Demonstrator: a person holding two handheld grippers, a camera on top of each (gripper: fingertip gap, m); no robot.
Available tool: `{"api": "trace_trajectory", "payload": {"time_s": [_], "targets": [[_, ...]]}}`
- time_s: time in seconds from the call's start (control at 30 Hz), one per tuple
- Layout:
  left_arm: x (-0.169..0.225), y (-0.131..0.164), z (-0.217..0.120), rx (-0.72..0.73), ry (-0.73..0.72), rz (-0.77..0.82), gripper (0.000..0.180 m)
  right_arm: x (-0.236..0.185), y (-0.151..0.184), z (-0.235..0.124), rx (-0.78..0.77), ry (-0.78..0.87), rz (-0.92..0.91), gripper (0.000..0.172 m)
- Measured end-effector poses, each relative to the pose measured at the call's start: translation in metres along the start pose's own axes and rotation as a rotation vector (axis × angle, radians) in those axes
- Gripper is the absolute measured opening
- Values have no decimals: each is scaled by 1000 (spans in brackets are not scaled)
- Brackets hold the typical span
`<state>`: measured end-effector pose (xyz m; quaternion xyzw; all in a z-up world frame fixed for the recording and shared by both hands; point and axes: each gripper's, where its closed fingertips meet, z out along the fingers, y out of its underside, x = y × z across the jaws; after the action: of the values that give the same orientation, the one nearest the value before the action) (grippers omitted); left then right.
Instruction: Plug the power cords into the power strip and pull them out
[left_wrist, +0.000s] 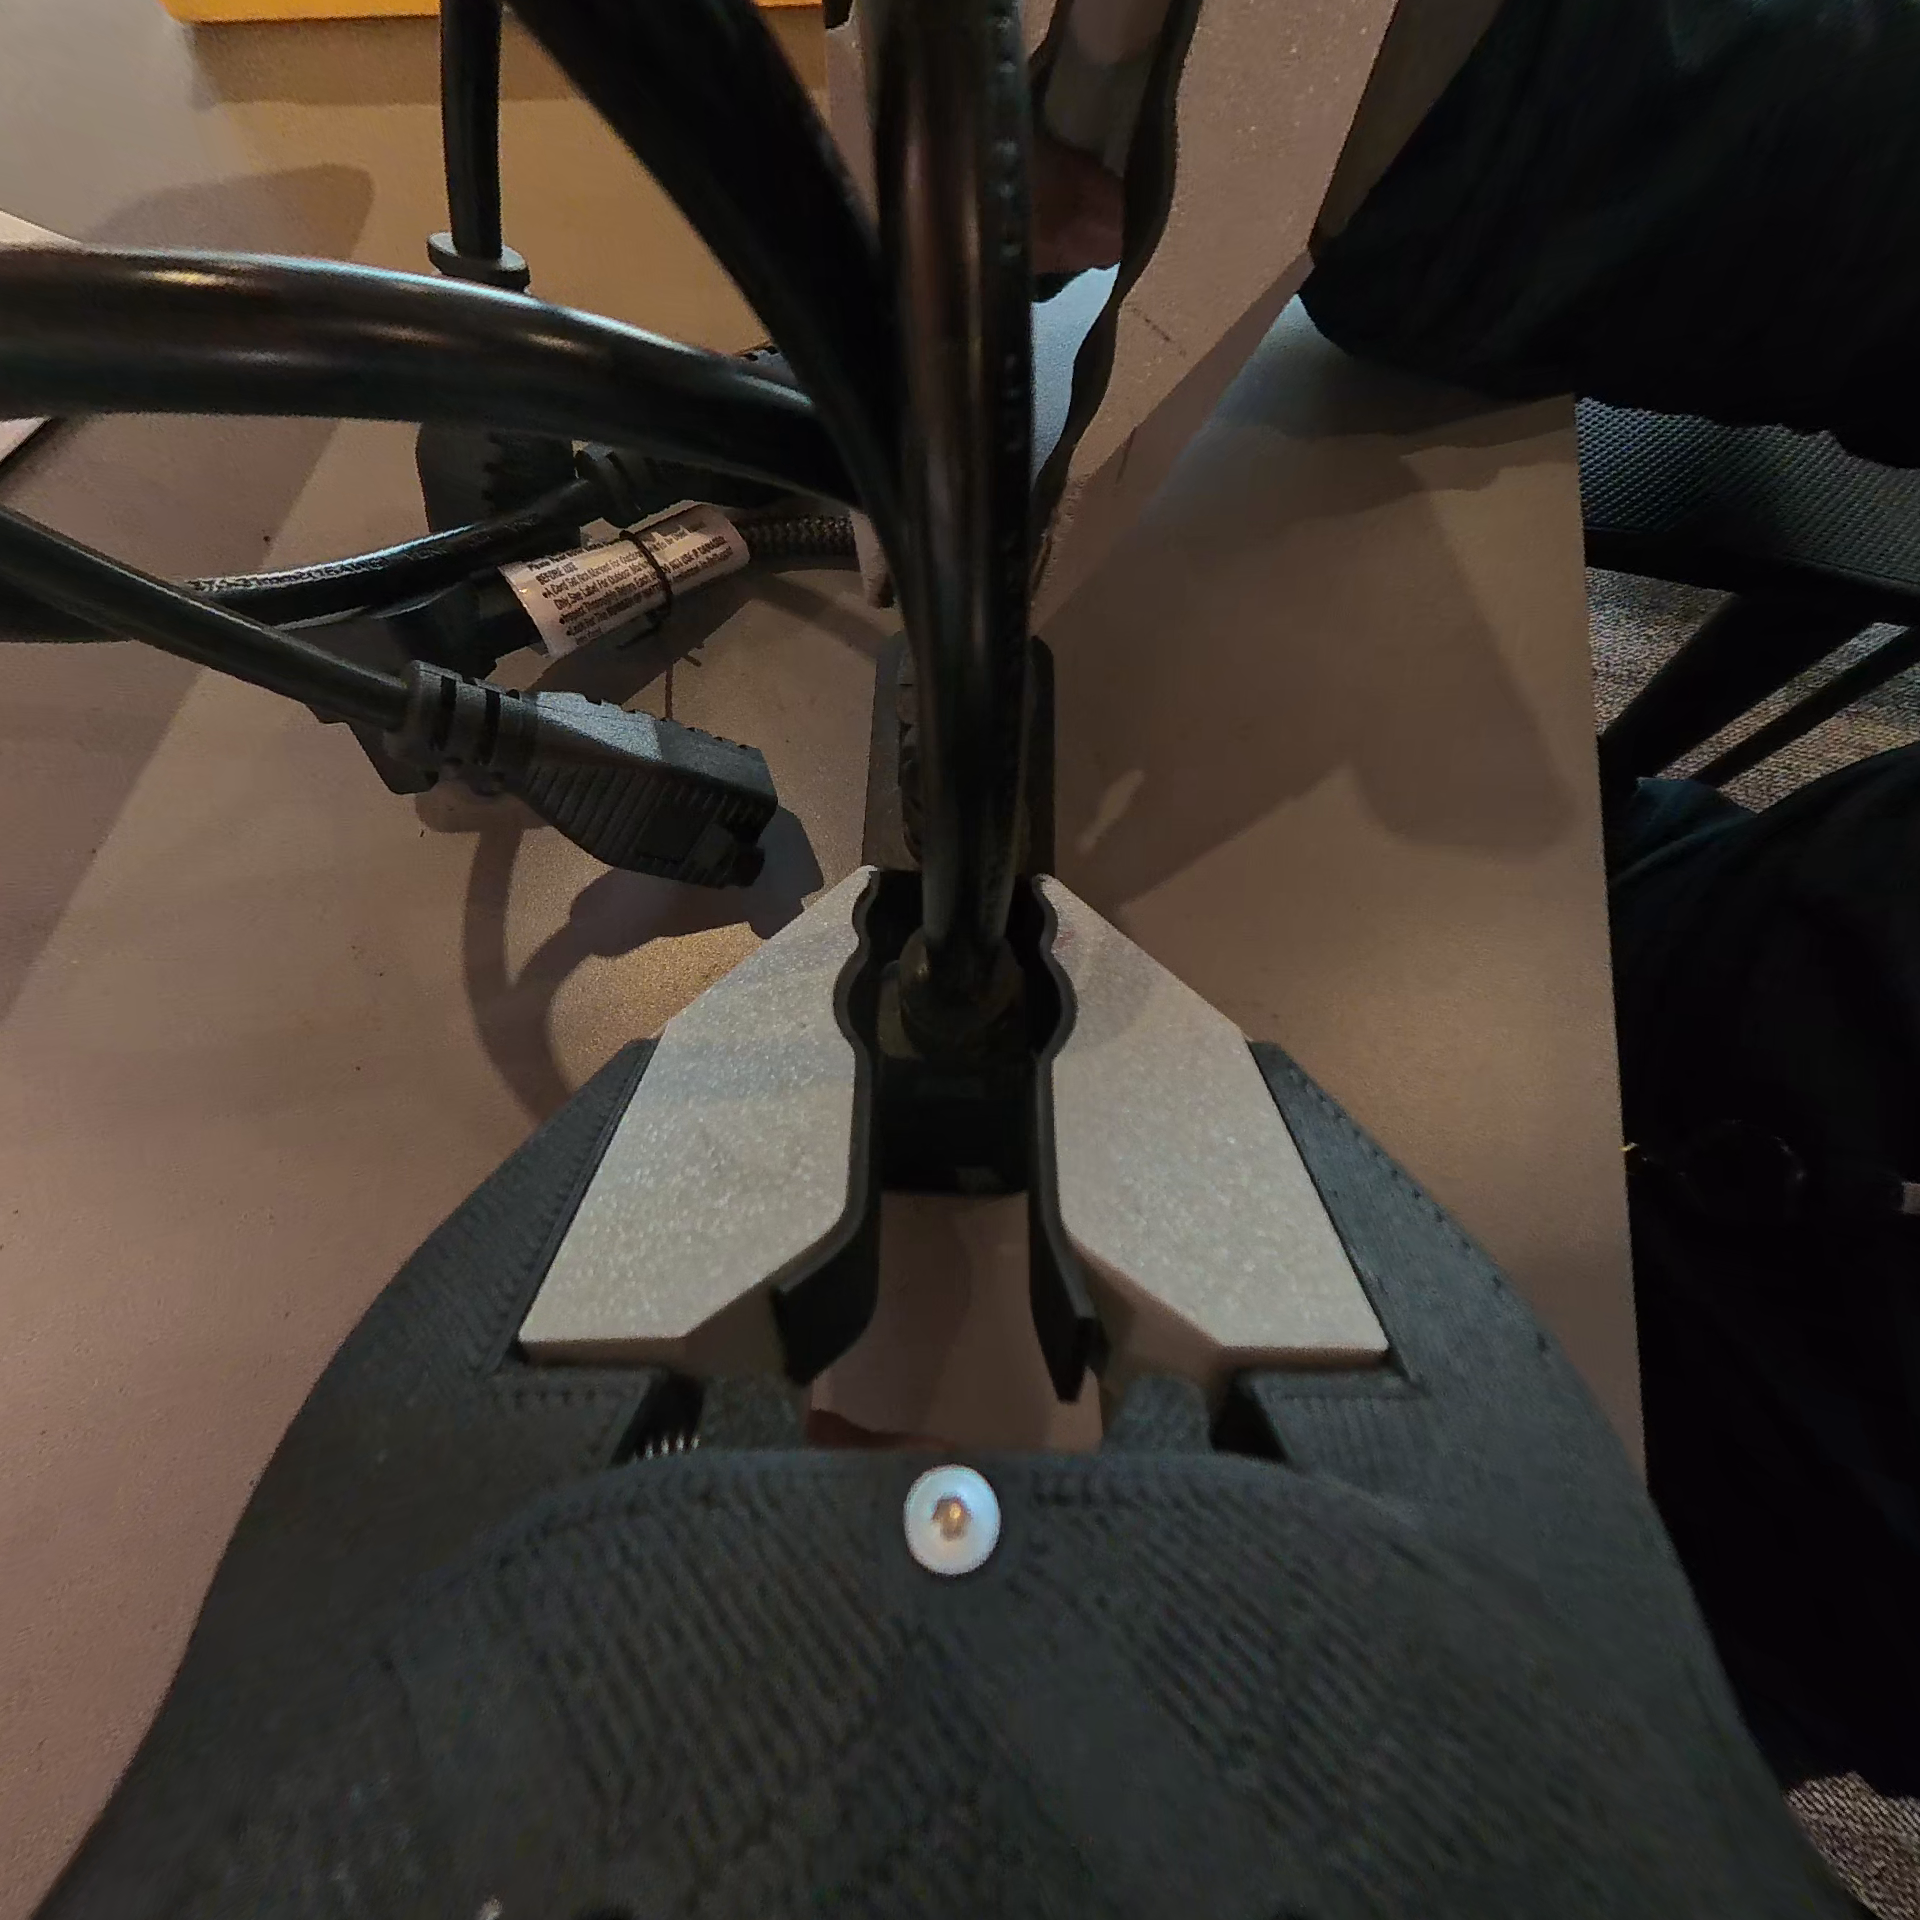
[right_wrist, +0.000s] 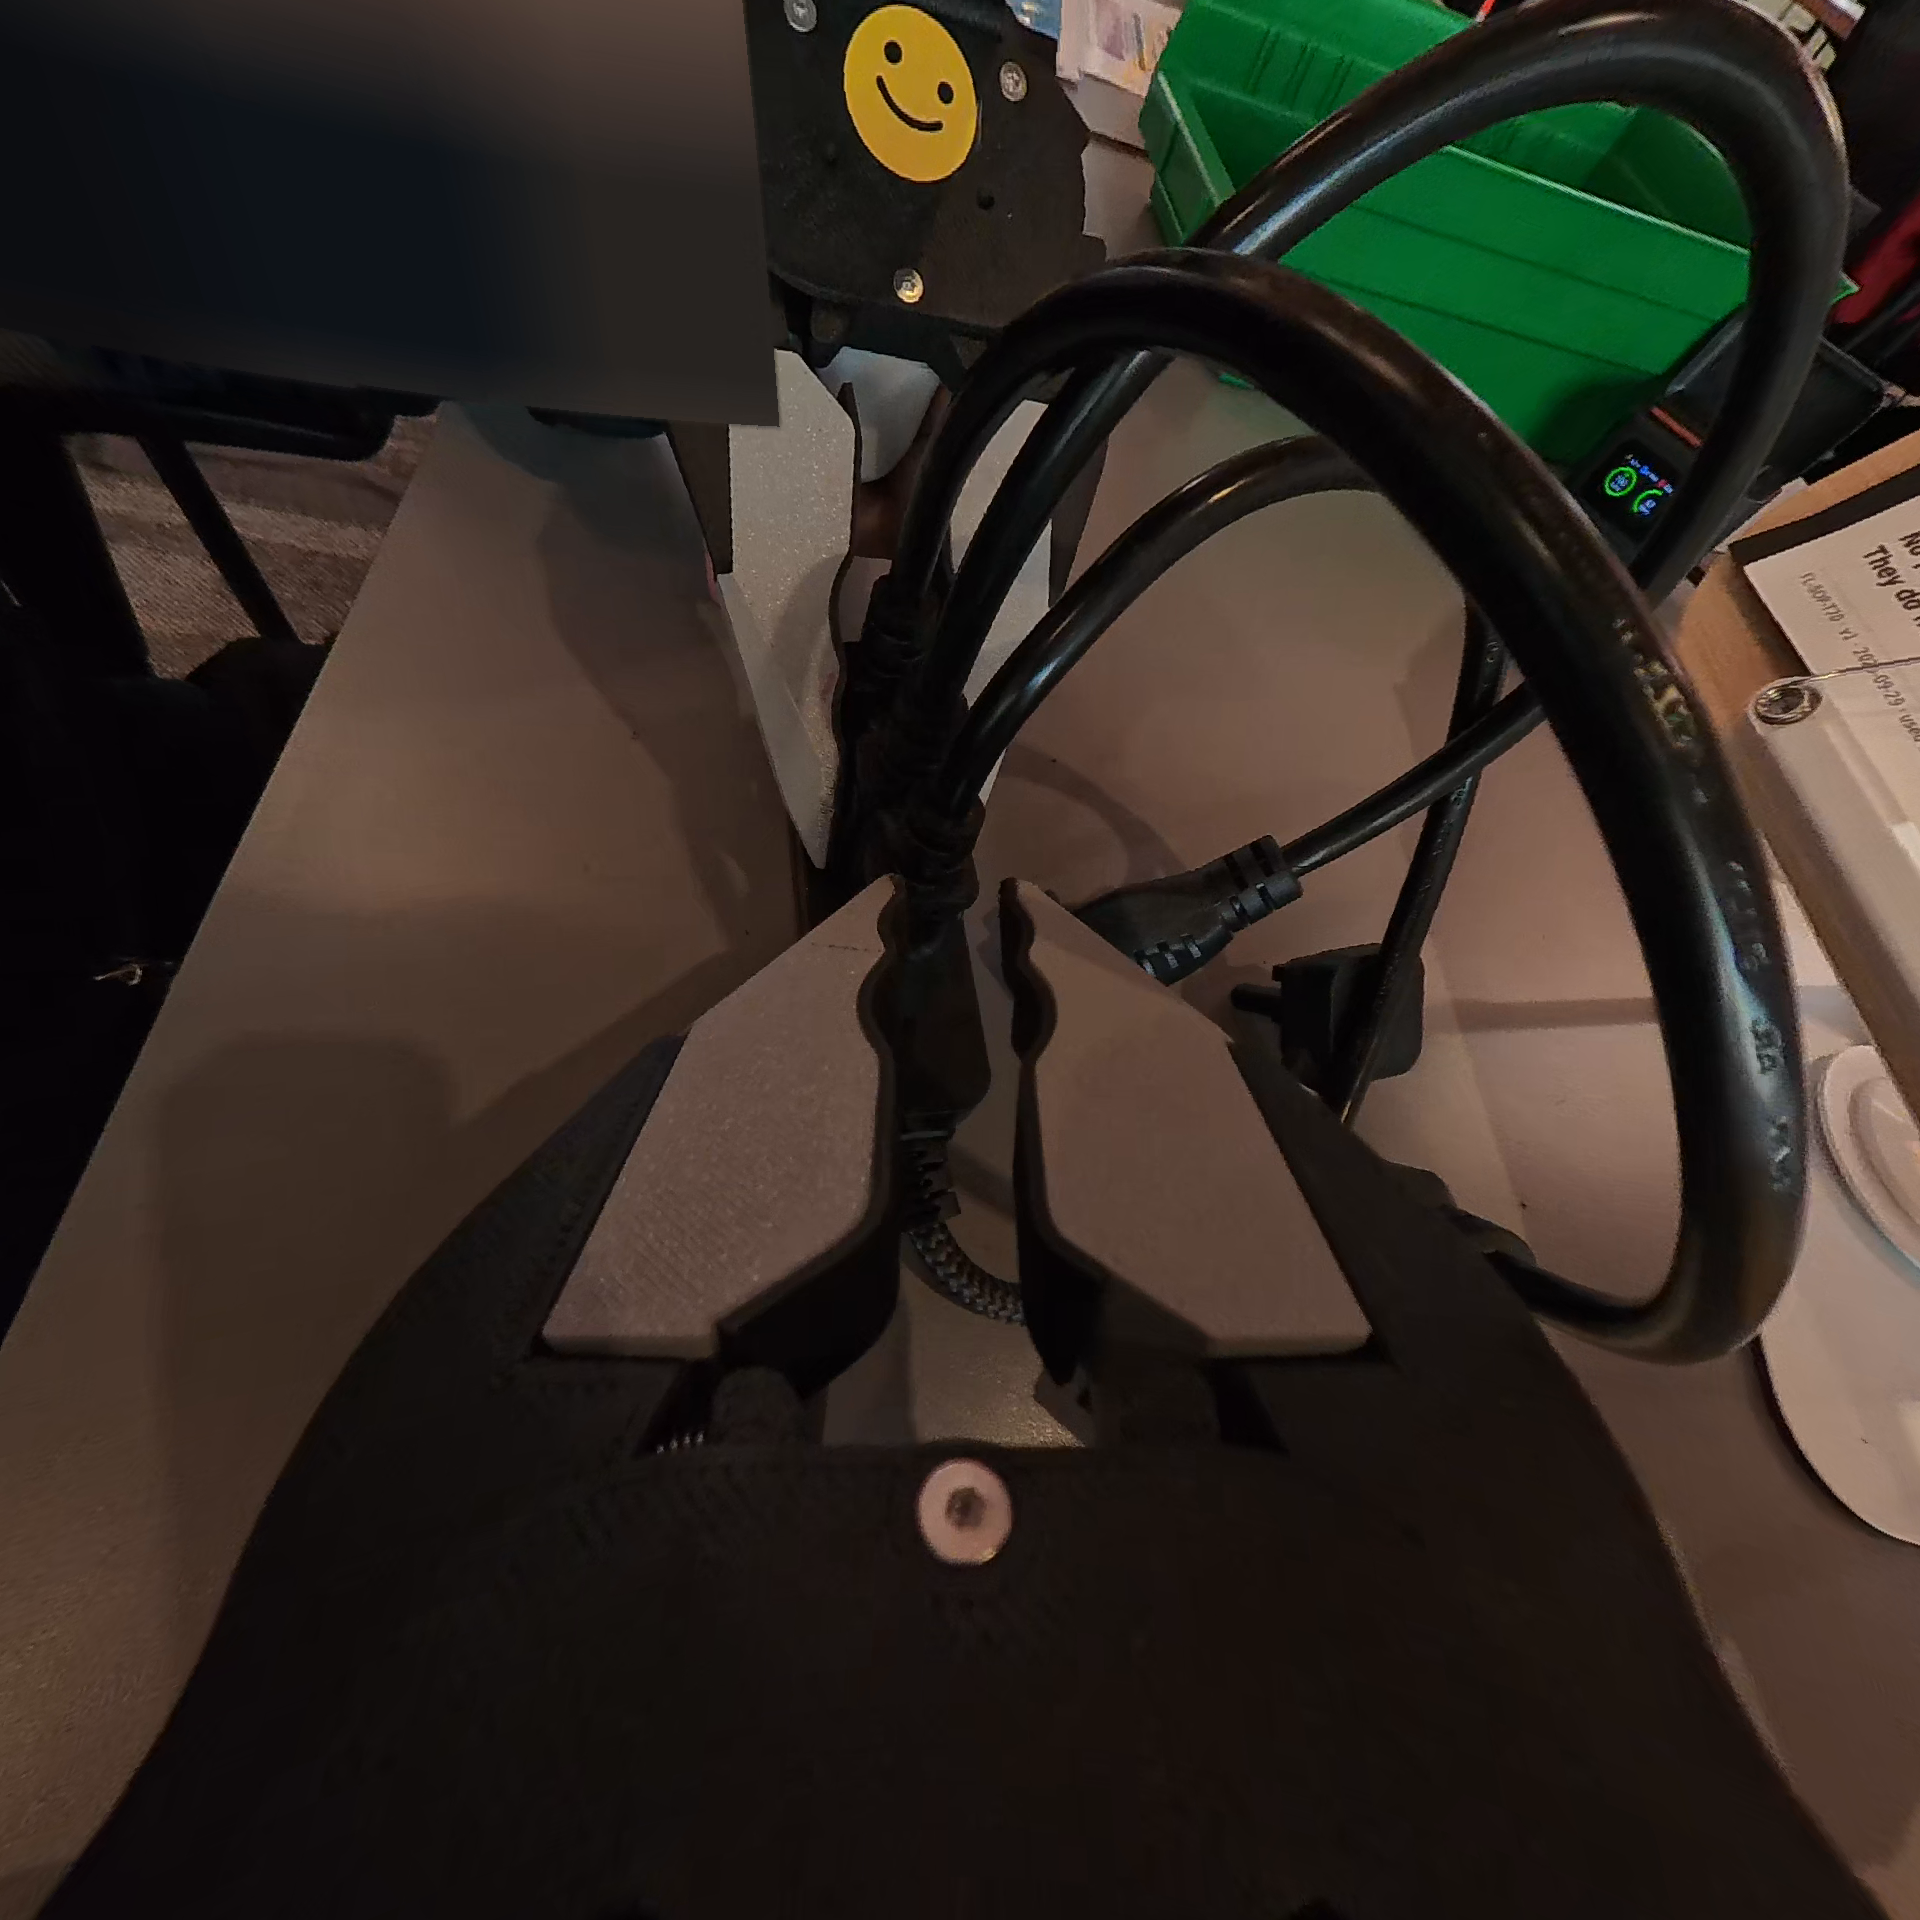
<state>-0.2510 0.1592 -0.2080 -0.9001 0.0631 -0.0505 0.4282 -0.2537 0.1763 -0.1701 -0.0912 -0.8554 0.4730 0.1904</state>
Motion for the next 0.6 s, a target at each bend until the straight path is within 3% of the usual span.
{"api": "trace_trajectory", "payload": {"time_s": [0.6], "targets": [[0, 0, 0, 3, 2, -2, 24, 0, -5, -5, 13, 47, -67, 13]]}}
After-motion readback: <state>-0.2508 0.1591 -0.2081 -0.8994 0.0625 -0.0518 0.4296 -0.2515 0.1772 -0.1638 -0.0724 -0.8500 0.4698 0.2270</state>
